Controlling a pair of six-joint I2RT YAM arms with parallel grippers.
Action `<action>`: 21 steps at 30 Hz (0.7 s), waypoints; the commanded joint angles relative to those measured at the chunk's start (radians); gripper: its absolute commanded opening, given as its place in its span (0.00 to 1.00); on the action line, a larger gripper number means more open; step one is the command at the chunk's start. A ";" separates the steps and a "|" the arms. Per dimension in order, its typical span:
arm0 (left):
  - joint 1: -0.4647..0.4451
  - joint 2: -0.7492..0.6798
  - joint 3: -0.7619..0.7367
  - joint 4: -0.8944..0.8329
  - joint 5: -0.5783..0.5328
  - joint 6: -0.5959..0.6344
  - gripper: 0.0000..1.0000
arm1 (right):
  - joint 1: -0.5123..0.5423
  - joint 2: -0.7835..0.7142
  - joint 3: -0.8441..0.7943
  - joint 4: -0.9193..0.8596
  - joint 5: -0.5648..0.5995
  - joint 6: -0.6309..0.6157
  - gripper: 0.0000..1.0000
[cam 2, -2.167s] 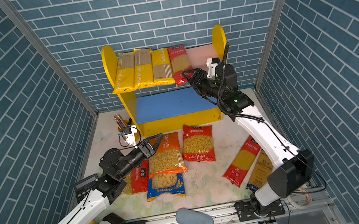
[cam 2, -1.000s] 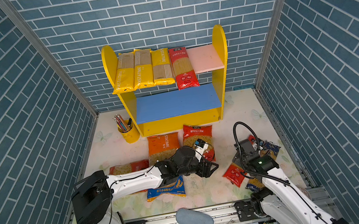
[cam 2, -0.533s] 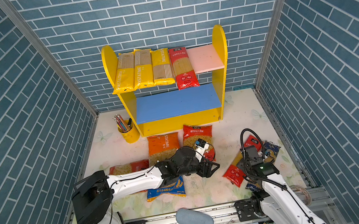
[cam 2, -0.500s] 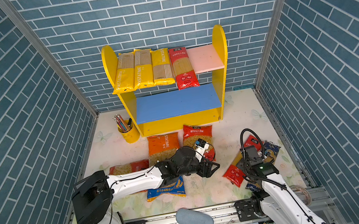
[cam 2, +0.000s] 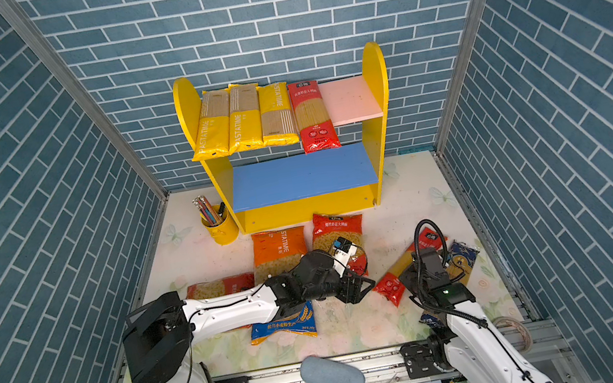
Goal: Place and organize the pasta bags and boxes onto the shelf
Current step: 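Release the bag and lower both grippers back to the pasta pile, then grasp another red spaghetti bag with the right gripper and lift it upright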
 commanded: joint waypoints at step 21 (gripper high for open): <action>0.359 -0.388 -0.248 0.132 0.170 -0.229 0.79 | 0.394 0.091 0.381 0.297 -0.203 -0.405 0.00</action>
